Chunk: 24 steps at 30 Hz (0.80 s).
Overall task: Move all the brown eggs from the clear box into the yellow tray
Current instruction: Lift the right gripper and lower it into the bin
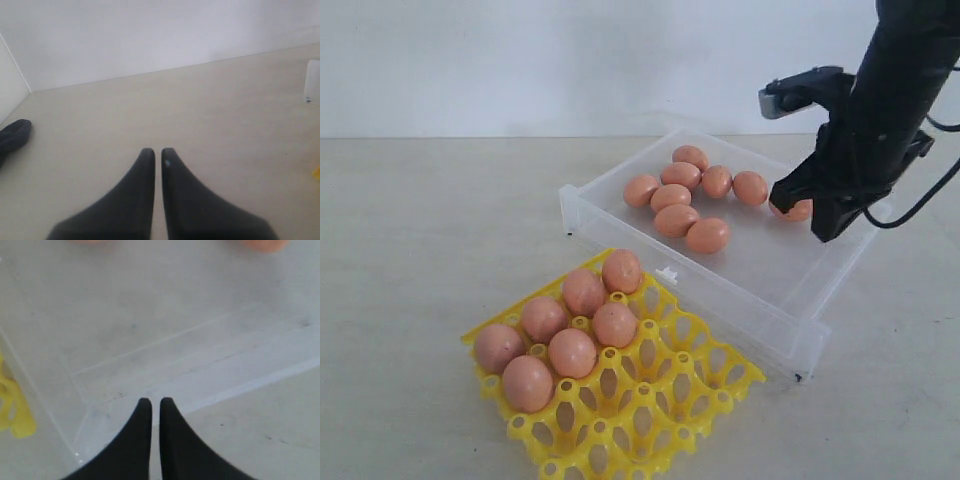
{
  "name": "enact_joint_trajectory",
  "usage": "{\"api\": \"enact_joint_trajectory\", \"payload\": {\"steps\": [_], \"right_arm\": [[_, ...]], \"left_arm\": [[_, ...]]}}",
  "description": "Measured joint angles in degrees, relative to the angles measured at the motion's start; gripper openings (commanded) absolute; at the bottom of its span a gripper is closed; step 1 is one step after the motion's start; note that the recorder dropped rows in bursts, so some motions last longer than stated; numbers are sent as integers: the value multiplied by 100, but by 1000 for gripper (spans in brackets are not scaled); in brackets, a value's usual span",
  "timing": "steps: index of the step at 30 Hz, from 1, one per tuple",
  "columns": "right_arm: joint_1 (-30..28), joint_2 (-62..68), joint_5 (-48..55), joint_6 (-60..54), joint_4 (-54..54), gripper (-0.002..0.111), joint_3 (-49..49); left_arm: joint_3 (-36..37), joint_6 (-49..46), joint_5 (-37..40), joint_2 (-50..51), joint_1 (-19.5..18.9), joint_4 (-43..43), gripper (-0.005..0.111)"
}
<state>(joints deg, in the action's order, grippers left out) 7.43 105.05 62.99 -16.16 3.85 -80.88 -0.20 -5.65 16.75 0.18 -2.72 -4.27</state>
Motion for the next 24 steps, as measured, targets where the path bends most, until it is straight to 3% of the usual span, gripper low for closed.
{"api": "enact_joint_trajectory", "payload": {"steps": [4,6,8,11,13,24], "right_arm": [[0,405,33,-530,261,0,-251],[0,487,-175,-1086,273,7,-314],[0,527,-327,-1782,273,21,-352],[0,575,-493,-2513,256,50,-363],[0,614,-726,-2692,136,62,-363],[0,1034,-2519,-2320,-549,63,-363]], "left_arm": [[0,0,0,0,0,0,4],[0,0,0,0,0,0,4],[0,0,0,0,0,0,4],[0,0,0,0,0,0,4],[0,0,0,0,0,0,4],[0,0,0,0,0,0,4]]}}
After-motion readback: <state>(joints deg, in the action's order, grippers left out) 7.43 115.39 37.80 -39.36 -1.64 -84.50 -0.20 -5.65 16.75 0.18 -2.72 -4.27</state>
